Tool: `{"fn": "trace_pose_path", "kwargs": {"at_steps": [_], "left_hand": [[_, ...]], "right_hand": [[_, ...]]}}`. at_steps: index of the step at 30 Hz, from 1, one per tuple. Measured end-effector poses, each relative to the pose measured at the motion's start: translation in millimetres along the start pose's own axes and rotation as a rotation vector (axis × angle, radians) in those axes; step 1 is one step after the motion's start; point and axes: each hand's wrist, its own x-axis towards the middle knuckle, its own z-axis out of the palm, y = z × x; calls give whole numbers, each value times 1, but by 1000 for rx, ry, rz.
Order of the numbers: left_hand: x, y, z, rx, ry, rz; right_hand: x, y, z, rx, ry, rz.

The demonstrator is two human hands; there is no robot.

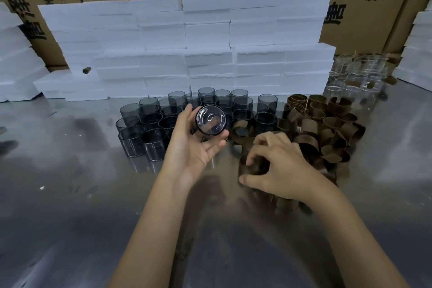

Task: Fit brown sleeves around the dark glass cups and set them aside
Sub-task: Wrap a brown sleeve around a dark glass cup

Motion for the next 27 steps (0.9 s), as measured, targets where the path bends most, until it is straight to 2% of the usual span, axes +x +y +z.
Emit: {"fn": "trace_pose_path", "kwargs": {"at_steps": [5, 7, 9, 11, 13, 17, 20, 25, 27], "left_hand": [[2, -1, 2, 8, 16, 21], [2, -1, 4, 17, 15, 27], [1, -2, 6, -14, 28, 32], [1, -1, 7, -41, 27, 51], [0, -2, 8, -11, -19, 51], [-4, -7, 11, 105, -173, 1], [-4, -10, 11, 134, -169, -18], [-5, -12, 13, 80, -145, -21], [-5, -16, 15, 68, -154, -20]], "right_hand": [[-1, -10, 4, -31, 54, -7], [0, -11, 2, 35, 180, 14], [0, -15, -1, 178, 375, 11], [0, -17, -4, 322, 549, -84], [0, -21, -3, 332, 618, -217], [0, -27, 5, 232, 563, -364], [1, -23, 5, 176, 556, -388], [1, -31, 8, 685, 471, -210], [2, -32, 11, 815, 433, -155]]}}
